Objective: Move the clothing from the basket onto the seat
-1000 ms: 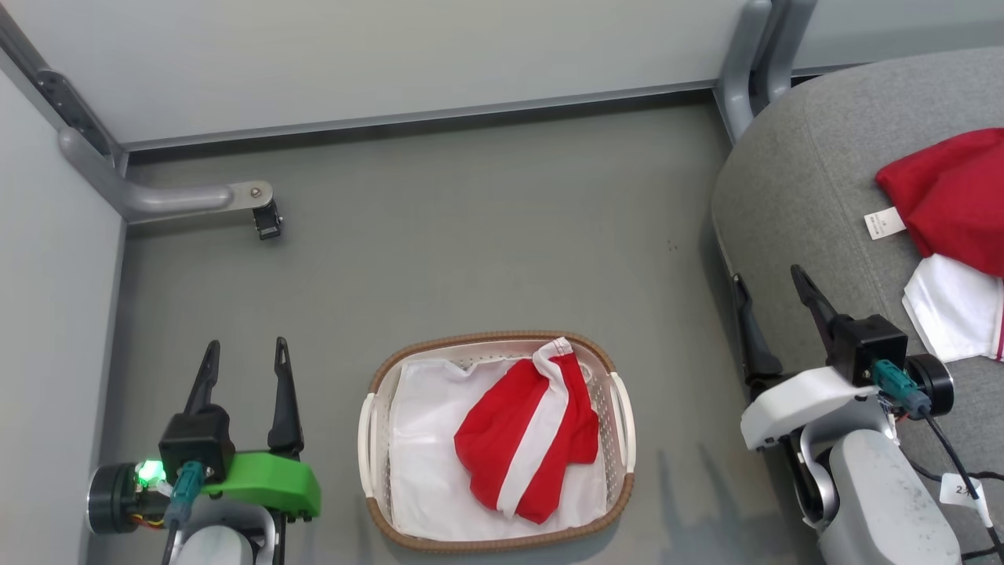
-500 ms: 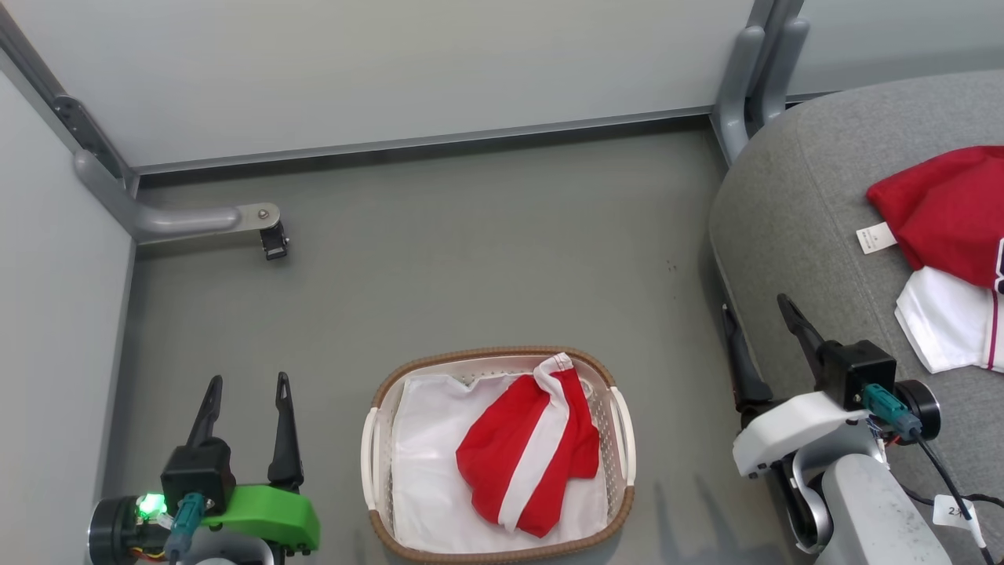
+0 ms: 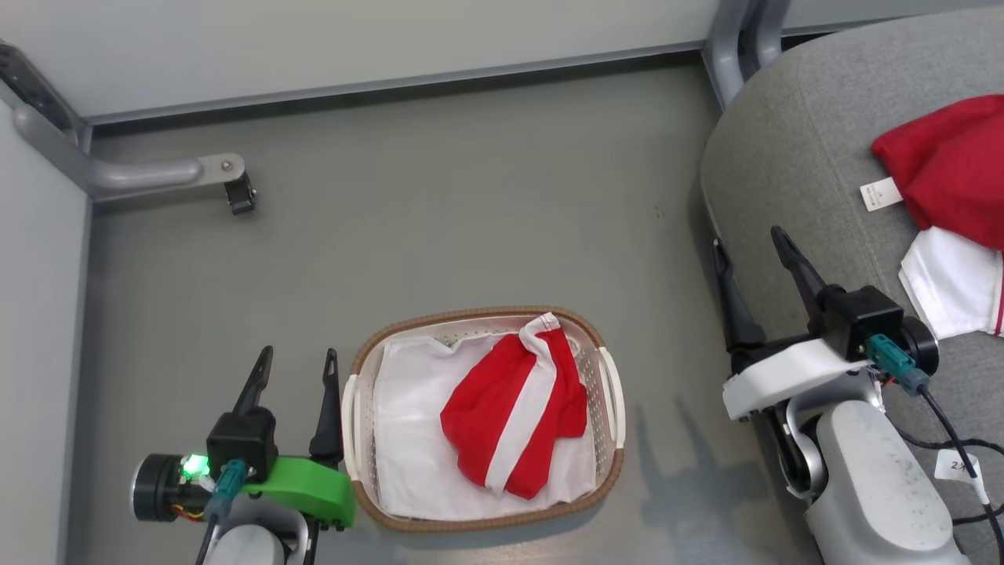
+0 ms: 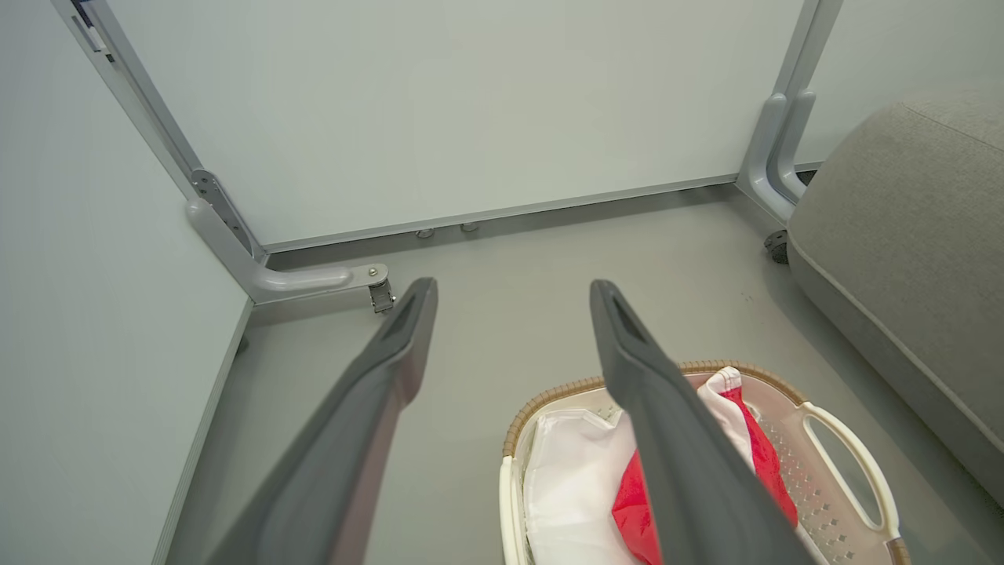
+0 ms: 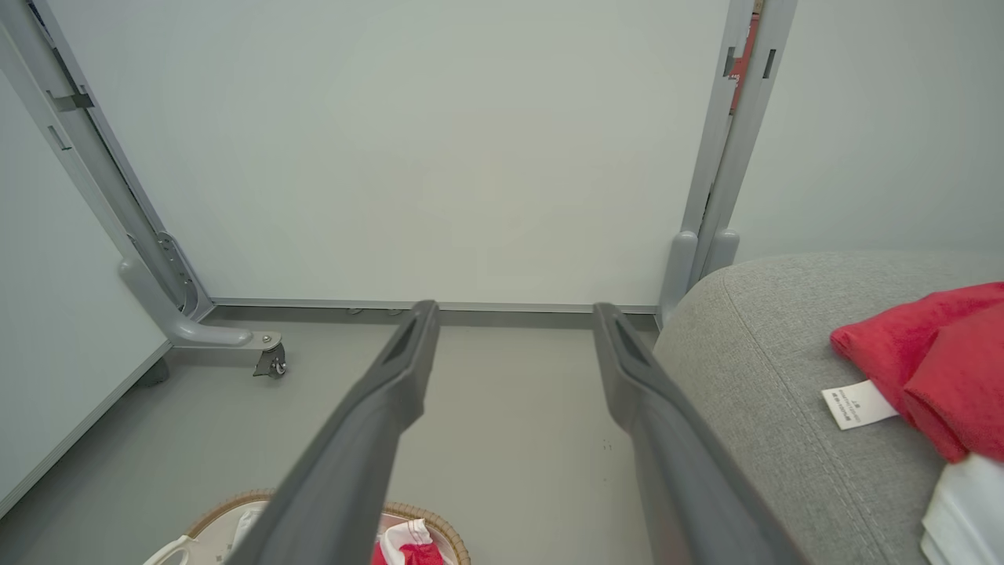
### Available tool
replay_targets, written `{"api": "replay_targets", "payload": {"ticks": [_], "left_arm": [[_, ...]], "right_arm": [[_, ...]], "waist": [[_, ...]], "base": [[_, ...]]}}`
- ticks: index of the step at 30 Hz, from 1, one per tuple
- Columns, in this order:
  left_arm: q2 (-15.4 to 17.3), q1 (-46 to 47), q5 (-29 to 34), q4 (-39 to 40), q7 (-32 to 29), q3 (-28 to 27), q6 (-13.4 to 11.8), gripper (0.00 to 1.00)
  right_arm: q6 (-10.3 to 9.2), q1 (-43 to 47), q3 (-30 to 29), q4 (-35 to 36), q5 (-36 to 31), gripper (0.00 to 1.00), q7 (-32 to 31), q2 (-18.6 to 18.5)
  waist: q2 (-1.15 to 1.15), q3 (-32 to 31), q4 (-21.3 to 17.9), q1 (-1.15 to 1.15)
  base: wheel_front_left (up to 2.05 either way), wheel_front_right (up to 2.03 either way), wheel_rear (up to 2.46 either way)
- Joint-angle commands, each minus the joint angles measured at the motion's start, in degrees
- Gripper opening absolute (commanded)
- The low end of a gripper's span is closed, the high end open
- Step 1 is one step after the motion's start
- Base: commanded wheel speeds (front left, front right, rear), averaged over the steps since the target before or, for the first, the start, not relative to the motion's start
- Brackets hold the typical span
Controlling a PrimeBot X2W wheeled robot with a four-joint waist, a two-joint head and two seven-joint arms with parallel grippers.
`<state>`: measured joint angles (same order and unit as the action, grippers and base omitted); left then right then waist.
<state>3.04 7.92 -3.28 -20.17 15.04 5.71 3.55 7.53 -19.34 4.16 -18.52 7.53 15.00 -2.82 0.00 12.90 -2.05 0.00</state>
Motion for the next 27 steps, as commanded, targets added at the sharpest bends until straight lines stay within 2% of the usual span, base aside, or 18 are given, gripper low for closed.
{"api": "replay_targets", "payload": {"ticks": [1,17,27], "left_arm": [[0.07,1.64,0.44,-0.25,0.20,0.58,0.31,1.00],[0.00,11.25,-1.47,-7.25,0.21,9.47,2.16,1.00],[0.06,18.29,-1.81,-15.43,0.21,14.28,3.40,1.00]], "right_arm": [[-0.08,-1.07,-0.15,0.61,0.06,1.00,0.27,-0.25],[-0.08,-7.90,0.46,6.23,1.07,1.00,0.27,-0.24],[-0.08,-11.55,1.27,8.75,1.21,1.00,0.27,-0.23]], "waist": [[0.00,3.62,-1.31,0.00],[0.00,15.98,-3.97,0.00],[0.00,22.86,-5.89,0.00]], "base": [[0.00,0.00,0.00],[0.00,0.00,0.00],[0.00,0.00,0.00]]}}
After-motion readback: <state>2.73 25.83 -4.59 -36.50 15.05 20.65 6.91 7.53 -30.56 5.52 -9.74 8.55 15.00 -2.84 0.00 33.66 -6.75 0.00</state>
